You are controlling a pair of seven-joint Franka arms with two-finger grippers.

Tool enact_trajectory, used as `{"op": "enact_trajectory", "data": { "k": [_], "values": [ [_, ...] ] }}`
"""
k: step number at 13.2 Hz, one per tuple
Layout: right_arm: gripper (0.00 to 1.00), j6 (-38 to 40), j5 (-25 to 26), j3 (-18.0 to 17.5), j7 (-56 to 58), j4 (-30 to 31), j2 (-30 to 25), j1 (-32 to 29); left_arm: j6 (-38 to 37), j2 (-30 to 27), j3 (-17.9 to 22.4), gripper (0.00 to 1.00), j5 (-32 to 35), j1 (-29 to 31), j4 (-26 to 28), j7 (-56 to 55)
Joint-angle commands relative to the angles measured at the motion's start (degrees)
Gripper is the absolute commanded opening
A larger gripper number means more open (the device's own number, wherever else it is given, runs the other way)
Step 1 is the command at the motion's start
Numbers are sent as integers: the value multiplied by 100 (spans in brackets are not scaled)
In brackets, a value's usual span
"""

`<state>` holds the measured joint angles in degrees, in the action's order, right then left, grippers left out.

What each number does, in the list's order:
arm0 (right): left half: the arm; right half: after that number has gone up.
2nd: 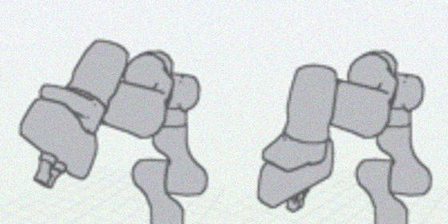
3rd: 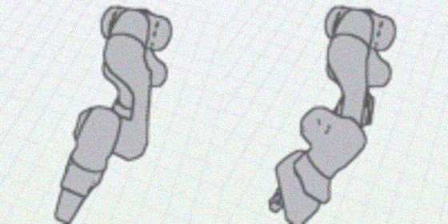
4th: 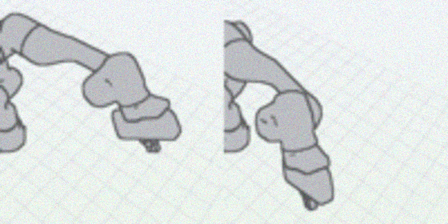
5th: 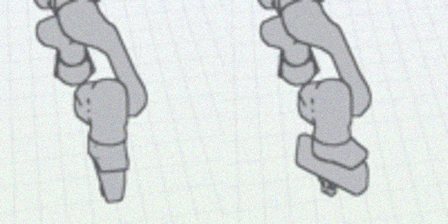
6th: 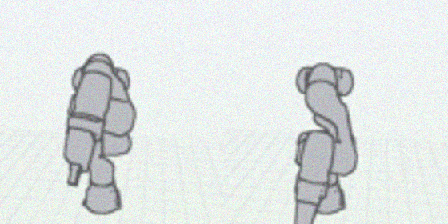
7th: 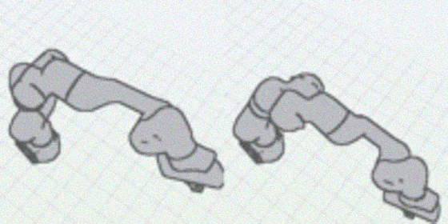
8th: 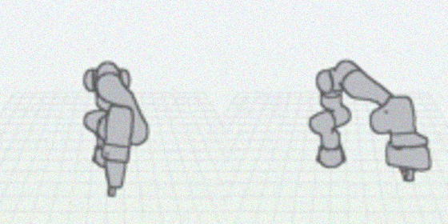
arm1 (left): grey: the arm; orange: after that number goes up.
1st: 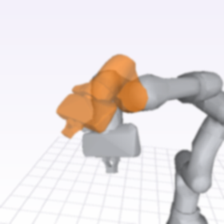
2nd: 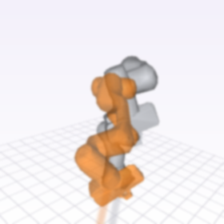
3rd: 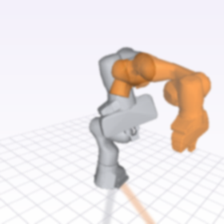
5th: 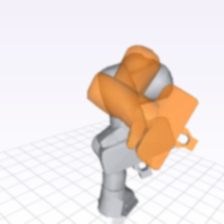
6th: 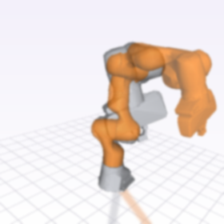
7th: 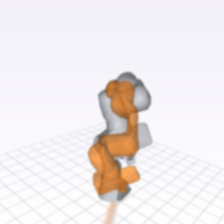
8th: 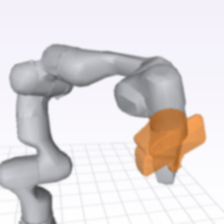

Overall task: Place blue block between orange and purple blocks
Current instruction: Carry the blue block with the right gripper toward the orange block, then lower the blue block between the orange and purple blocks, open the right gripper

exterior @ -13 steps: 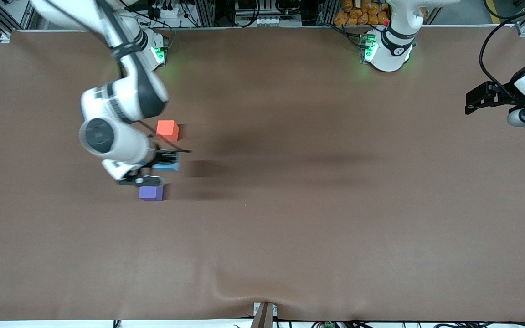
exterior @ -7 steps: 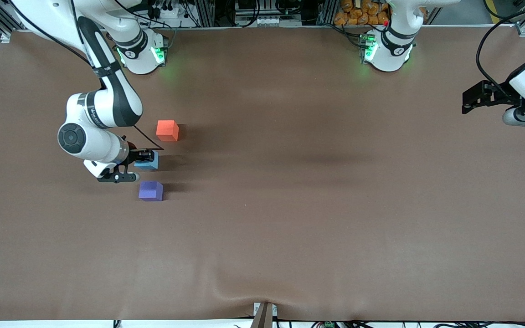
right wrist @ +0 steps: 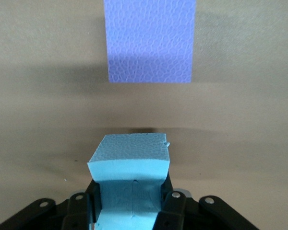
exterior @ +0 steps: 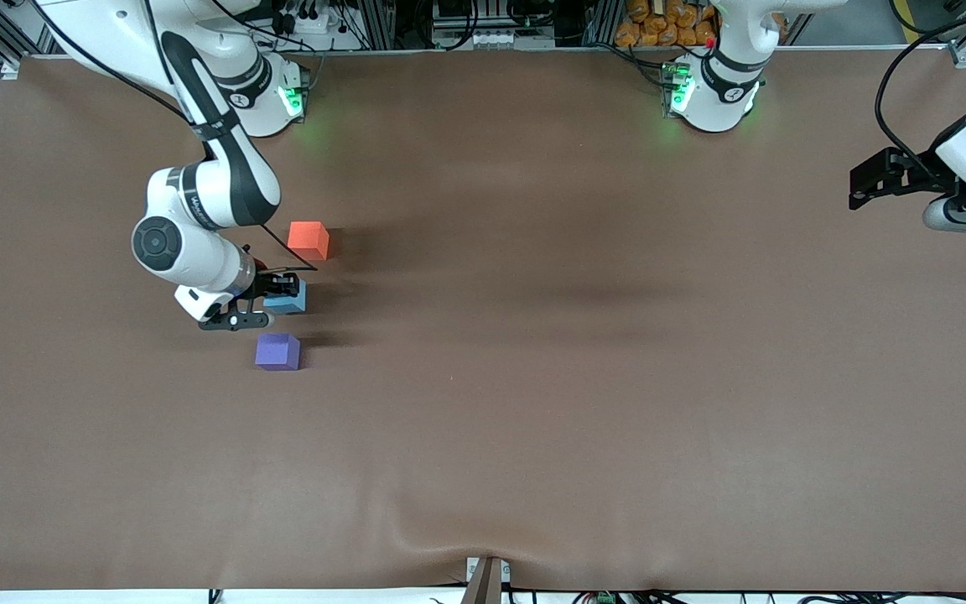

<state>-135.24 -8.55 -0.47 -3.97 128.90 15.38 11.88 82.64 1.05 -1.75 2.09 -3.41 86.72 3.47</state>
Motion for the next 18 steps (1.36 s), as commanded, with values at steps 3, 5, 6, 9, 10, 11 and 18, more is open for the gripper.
{"op": "enact_trajectory", "data": {
  "k": [3, 5, 6, 9, 10, 11, 18],
  "values": [
    [0, -389, -121, -15, 116, 267, 26, 42, -11, -17, -18, 100, 99, 16, -67, 75],
    [0, -678, -121, -15, 116, 363, 106, 129, -11, -17, -18, 100, 99, 16, -59, 75],
    [0, -705, -121, -15, 107, 364, 123, 156, -11, -17, -18, 100, 99, 25, -67, 75],
    [0, -714, -121, -15, 107, 364, 220, 156, -11, -17, -18, 100, 99, 34, -67, 75],
    [0, -741, -130, -15, 98, 364, 255, 156, -11, -9, -18, 100, 99, 34, -67, 83],
    [8, -732, -130, -15, 90, 355, 273, 148, -11, -17, -18, 100, 99, 34, -59, 83],
    [100, 1030, -147, 3, 125, -862, 89, -19, -11, -17, -18, 100, 99, 43, -67, 83]
  ]
}}
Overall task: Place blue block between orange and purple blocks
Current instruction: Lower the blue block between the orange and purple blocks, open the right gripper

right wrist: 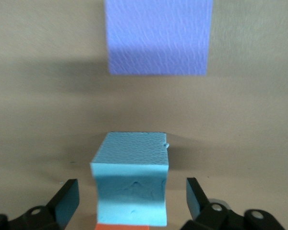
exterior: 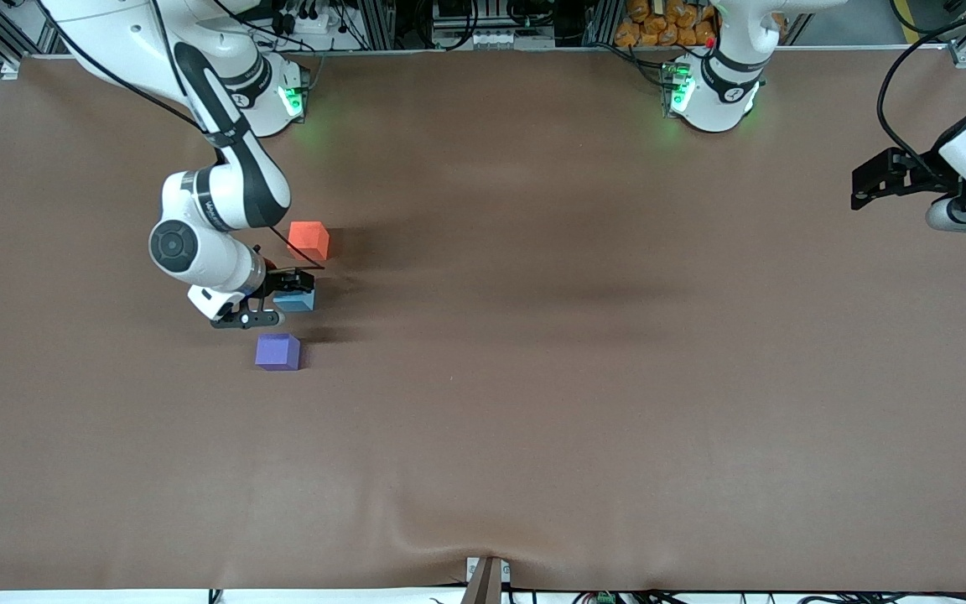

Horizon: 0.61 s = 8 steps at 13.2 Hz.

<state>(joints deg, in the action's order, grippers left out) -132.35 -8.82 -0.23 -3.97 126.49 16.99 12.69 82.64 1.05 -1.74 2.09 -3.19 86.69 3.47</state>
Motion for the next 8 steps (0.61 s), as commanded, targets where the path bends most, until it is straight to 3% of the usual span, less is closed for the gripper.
{"op": "enact_trajectory", "data": {
  "k": [1, 3, 4, 8],
  "values": [
    [100, 1529, -120, -13, 133, -1261, -47, -152, -11, -17, -19, 100, 99, 20, -56, 83],
    [100, 3050, -103, -4, 99, -2797, 154, -205, -11, -9, -19, 100, 99, 20, -56, 83],
    [100, 3423, -76, 5, 98, -3397, 312, -223, -11, -17, -19, 100, 99, 20, -64, 83],
    [100, 3706, 37, -30, 274, -4857, 305, -609, -11, -9, -19, 100, 99, 20, -64, 83]
  ]
}}
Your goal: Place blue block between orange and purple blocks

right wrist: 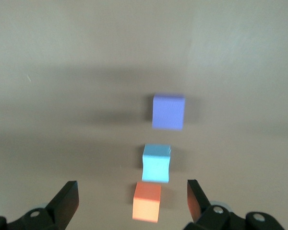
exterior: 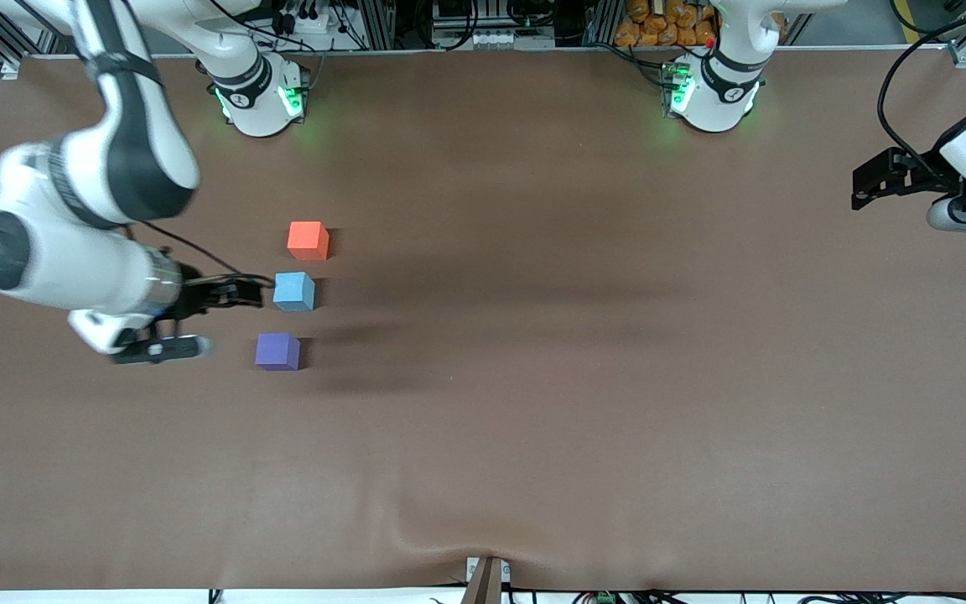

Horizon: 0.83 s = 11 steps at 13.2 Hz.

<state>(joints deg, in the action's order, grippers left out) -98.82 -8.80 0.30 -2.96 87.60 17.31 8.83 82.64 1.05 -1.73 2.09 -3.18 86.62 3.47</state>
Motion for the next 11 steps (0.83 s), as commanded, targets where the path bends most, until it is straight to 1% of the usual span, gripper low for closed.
{"op": "enact_trajectory", "data": {
  "k": [1, 3, 4, 5, 6, 8, 9, 10, 11],
  "values": [
    [100, 694, 97, -82, 182, -1312, 273, -345, -11, -9, -20, 100, 99, 19, -58, 83],
    [100, 1266, 98, -100, 190, -1954, 247, -714, -11, -9, -20, 100, 99, 19, -49, 83],
    [100, 1599, 63, -117, 190, -2097, 203, -846, -11, -9, -20, 100, 99, 19, -49, 83],
    [100, 1907, 36, -117, 173, -2142, -6, -900, -11, -9, -20, 100, 99, 19, -49, 83],
    [100, 1954, 62, -91, 164, -2125, -261, -935, -11, -9, -20, 100, 99, 19, -49, 83],
    [100, 2129, 80, -100, 111, -2081, -438, -1049, -11, -9, -20, 100, 99, 19, -58, 83],
    [100, 2374, 106, -91, 68, -2072, -561, -1128, -11, -9, -20, 100, 99, 19, -49, 83],
    [100, 2394, 115, -39, 50, -1880, -745, -1146, -11, -9, -20, 100, 99, 19, -49, 83],
    [100, 2289, 115, 5, 50, -1504, -1034, -1164, -11, -9, -20, 100, 99, 19, -49, 83]
  ]
}}
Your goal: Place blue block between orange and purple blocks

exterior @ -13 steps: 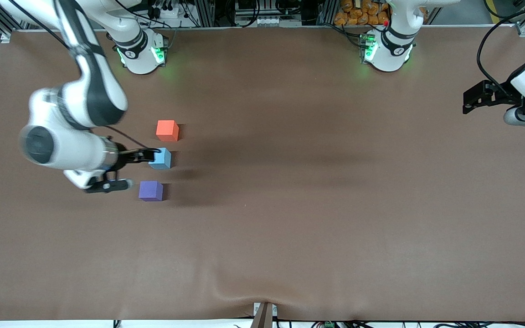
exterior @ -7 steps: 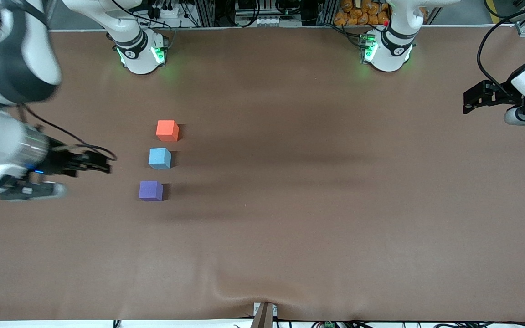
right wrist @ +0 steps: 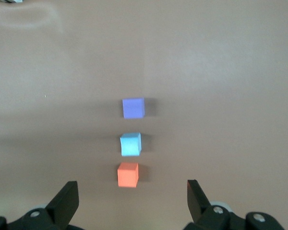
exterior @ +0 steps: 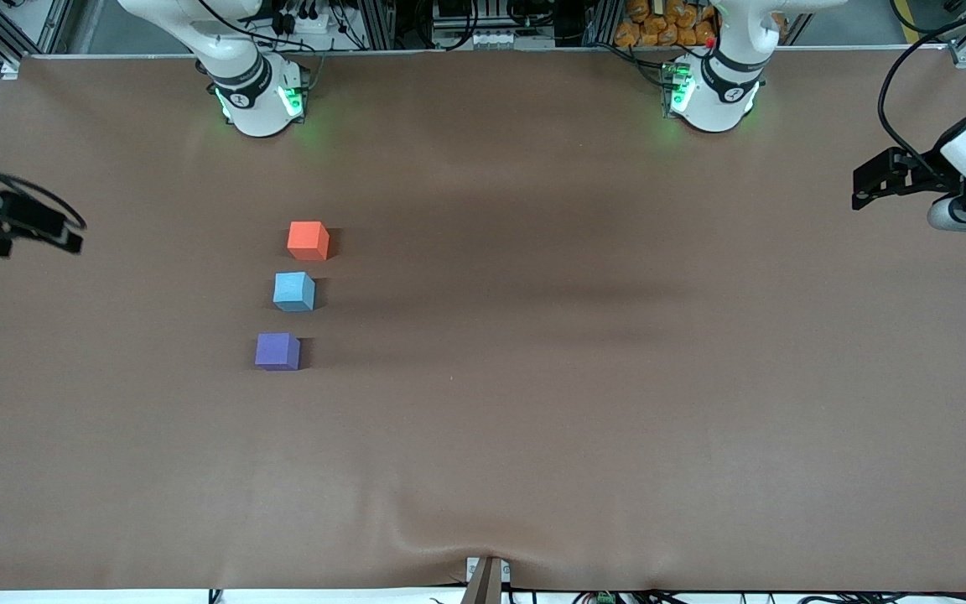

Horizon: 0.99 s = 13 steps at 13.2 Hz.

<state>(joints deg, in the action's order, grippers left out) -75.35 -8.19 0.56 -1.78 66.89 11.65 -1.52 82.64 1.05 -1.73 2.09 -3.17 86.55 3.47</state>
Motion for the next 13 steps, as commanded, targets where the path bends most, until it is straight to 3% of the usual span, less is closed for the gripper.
{"op": "enact_trajectory", "data": {
  "k": [1, 3, 4, 10, 13],
  "values": [
    [100, -302, 80, 31, -68, 1032, -775, -77, -11, -9, -21, 100, 99, 18, -51, 83],
    [100, -821, 317, -4, -68, 1938, -1426, -15, -11, -9, -21, 100, 99, 18, -51, 83],
    [100, -823, 326, 5, -68, 2029, -1472, -15, -11, -9, -21, 100, 99, 18, -51, 83],
    [100, -788, 722, -4, -7, 1706, -1298, 144, -11, -9, -21, 100, 99, 18, -51, 83],
    [100, -683, 1231, -21, -7, 1590, -1279, 205, -11, -9, -21, 100, 99, 18, -42, 83]
  ]
}}
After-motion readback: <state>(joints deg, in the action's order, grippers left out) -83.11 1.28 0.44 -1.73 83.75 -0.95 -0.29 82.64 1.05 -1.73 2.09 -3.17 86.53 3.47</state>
